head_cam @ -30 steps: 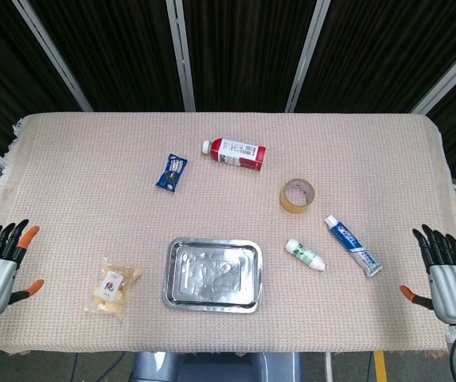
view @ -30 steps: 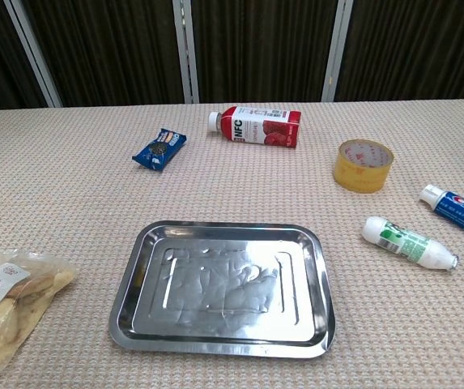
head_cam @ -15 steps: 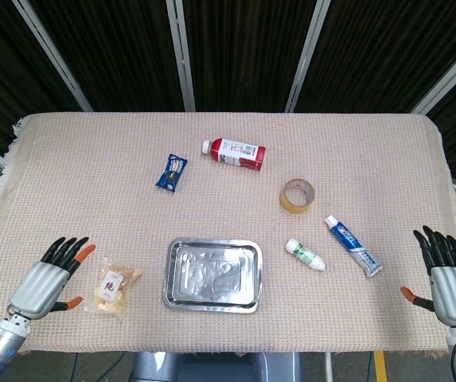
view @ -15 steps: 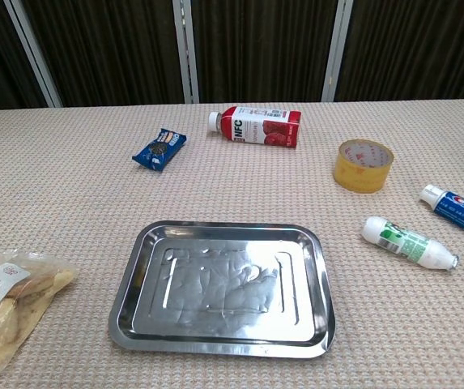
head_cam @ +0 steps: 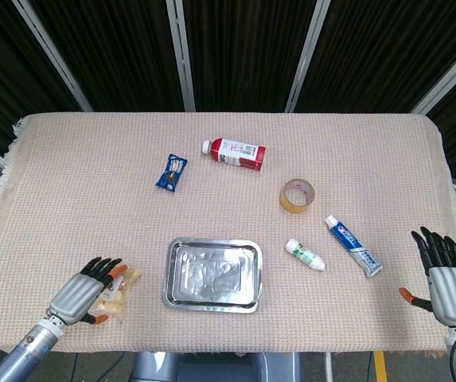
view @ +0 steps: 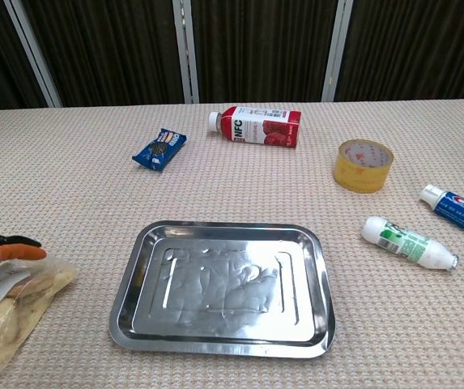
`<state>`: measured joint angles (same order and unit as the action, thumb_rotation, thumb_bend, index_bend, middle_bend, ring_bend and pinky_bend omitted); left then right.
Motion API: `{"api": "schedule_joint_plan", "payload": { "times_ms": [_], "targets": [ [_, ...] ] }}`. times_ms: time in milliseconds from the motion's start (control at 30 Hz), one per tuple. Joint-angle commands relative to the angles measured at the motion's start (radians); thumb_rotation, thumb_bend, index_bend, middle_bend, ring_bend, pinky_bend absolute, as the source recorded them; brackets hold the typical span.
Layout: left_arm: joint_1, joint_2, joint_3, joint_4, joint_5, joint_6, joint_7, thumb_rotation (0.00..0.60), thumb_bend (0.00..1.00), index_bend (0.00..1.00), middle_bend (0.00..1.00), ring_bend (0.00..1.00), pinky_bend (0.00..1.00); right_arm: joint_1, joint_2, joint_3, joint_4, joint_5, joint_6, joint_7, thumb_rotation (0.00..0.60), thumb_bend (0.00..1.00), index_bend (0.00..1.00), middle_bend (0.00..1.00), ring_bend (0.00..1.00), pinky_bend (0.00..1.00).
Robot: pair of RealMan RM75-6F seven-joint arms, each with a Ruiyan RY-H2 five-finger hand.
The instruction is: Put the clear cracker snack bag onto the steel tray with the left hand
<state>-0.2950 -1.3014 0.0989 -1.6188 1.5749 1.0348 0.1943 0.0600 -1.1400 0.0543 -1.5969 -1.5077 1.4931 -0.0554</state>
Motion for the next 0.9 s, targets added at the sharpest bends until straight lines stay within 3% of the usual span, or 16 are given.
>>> {"api": "schedule_joint_plan", "payload": {
  "times_ms": [33,133,233,333,600,733,900],
  "targets": [
    [-0.011,-0.031,-0.004,0.022,-0.028,-0.020,0.010,0.586,0.06,0.11,0.00,0.00,0.01,-0.001,-0.001,-0.001,0.001,0.003,-0.002,-0.002,0.600,0.00,0.00,0.00,0.00,0.00],
    [-0.014,-0.052,-0.011,0.034,-0.042,-0.021,0.008,0.589,0.13,0.23,0.04,0.06,0.12,-0.001,-0.001,-0.001,-0.001,0.008,-0.006,-0.003,0.600,0.00,0.00,0.00,0.00,0.00],
    [-0.017,-0.074,-0.019,0.046,-0.024,0.007,-0.003,0.598,0.26,0.43,0.21,0.26,0.34,-0.001,-0.001,-0.001,-0.003,0.009,-0.008,-0.005,0.600,0.00,0.00,0.00,0.00,0.00],
    [-0.006,-0.113,-0.042,0.075,0.056,0.133,-0.088,0.600,0.34,0.51,0.32,0.36,0.43,-0.001,0.000,-0.002,-0.004,0.009,-0.007,-0.008,0.600,0.00,0.00,0.00,0.00,0.00],
    [-0.035,-0.123,-0.094,0.109,0.124,0.251,-0.216,0.600,0.35,0.53,0.43,0.42,0.47,0.002,0.000,0.001,-0.004,0.003,-0.007,-0.002,0.600,0.00,0.00,0.00,0.00,0.00],
    [-0.080,-0.134,-0.133,0.090,0.131,0.242,-0.200,0.600,0.34,0.52,0.42,0.42,0.46,0.004,0.004,0.001,-0.005,-0.007,-0.004,-0.002,0.600,0.00,0.00,0.00,0.00,0.00],
    [-0.160,-0.175,-0.167,0.080,0.110,0.146,-0.156,0.600,0.34,0.51,0.40,0.39,0.46,0.010,0.006,0.002,-0.013,-0.019,-0.001,-0.005,0.600,0.00,0.00,0.00,0.00,0.00]
  ]
}}
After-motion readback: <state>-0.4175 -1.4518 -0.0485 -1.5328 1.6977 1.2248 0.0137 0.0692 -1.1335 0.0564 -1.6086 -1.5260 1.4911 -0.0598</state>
